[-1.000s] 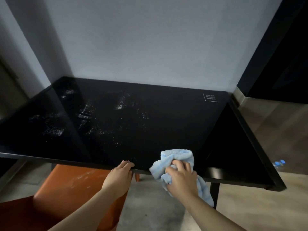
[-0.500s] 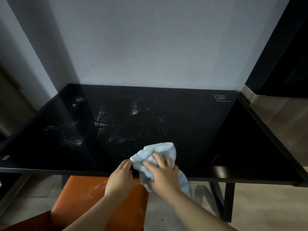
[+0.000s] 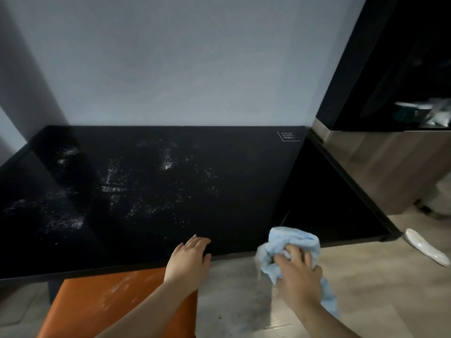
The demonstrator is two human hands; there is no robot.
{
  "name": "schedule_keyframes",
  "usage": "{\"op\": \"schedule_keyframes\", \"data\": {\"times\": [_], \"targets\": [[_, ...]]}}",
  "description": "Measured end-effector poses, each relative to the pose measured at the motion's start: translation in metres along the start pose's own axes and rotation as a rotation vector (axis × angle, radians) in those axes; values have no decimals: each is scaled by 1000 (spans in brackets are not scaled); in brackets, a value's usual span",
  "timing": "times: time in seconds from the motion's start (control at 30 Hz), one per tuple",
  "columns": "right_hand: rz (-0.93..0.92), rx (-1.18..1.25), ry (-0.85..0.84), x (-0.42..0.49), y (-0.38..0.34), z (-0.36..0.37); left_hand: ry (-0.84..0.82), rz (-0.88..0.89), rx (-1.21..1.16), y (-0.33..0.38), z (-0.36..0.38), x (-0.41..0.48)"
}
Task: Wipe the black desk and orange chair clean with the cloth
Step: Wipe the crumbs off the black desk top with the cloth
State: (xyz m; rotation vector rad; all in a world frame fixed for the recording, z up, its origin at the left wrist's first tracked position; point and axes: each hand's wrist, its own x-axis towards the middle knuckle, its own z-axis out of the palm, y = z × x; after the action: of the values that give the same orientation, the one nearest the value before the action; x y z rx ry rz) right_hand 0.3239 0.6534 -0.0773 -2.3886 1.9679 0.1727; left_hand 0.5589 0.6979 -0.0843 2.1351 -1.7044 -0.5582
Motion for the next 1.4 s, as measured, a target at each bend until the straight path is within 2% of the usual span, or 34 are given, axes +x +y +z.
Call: {"op": "schedule_keyframes", "data": {"times": [0.1,0.17,0.23,0.47,0.63,0.77,0.83,0.9,0.97,1.03,1.1,1.27,1.4], "targets": [[84,-33,-189,3,13,1,-6,-7,-16,6,-1,5],[68,-106,-219,4,10,-4,-19,4,11,0,-1,8],[59,-121,-125,3,24,-5,-40,22,17,11,-1,7],[94,113,22,7,42,-17,-40,30,49,32,5,12],[159,710,413,8,56,-38,-64,11,102,40,13,11],[119,856,611,35,63,-59,-81,-21,143,45,10,17],[73,806,641,55,66,-60,-72,-26,162,50,9,26],[95,584,556,77,66,-54,-102,-37,208,56,8,33],[192,317,294,101,65,-42,-186,-88,270,60,14,41],[302,292,45,120,61,-35,-240,-205,292,60,19,46],[377,406,-66,136,56,-26,-249,-314,251,55,23,52],[121,445,-102,156,32,-19,-224,-324,230,45,24,55],[-203,435,-104,131,3,-18,-102,-303,219,38,26,46]]}}
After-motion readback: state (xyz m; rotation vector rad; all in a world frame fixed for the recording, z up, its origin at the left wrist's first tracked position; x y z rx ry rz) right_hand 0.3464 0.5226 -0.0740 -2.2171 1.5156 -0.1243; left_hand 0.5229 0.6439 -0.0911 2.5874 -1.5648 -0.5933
